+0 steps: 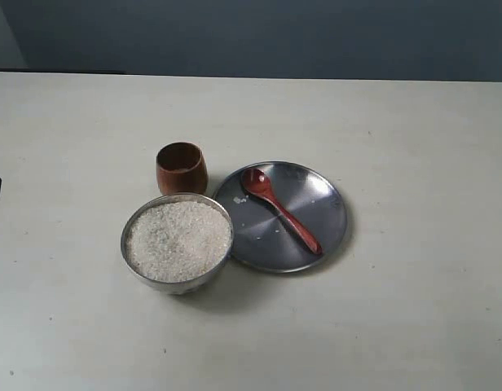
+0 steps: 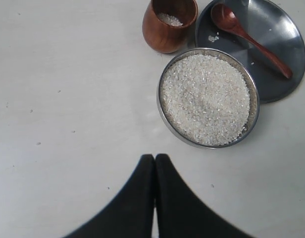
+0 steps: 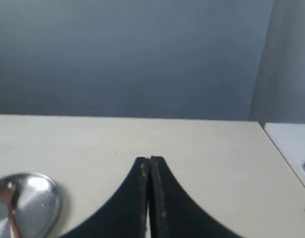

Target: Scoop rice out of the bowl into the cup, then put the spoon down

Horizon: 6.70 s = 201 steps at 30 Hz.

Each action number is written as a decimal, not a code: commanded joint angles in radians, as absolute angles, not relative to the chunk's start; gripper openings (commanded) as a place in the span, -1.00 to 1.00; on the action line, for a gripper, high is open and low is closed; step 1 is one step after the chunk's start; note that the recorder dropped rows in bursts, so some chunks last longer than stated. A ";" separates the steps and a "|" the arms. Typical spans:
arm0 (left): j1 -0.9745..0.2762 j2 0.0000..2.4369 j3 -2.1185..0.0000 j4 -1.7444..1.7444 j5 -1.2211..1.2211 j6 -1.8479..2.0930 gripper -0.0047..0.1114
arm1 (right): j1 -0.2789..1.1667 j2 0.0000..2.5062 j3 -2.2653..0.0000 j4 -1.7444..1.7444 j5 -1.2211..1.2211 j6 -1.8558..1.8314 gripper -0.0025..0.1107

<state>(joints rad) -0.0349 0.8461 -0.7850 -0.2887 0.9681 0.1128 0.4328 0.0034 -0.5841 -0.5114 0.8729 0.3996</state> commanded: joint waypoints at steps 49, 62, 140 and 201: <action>-0.032 0.844 -0.783 -0.286 0.965 0.112 -0.91 | 0.427 0.000 -0.132 0.052 0.333 0.408 -0.96; -0.032 0.844 -0.783 -0.286 0.965 0.112 -0.91 | 0.427 0.000 -0.132 0.029 0.333 0.331 -0.96; -0.032 0.844 -0.783 -0.286 0.965 0.112 -0.91 | 0.005 0.000 -0.101 0.055 0.460 0.057 -0.96; -0.032 0.844 -0.783 -0.286 0.965 0.112 -0.91 | 0.005 0.000 -0.040 -0.143 0.409 0.010 -0.96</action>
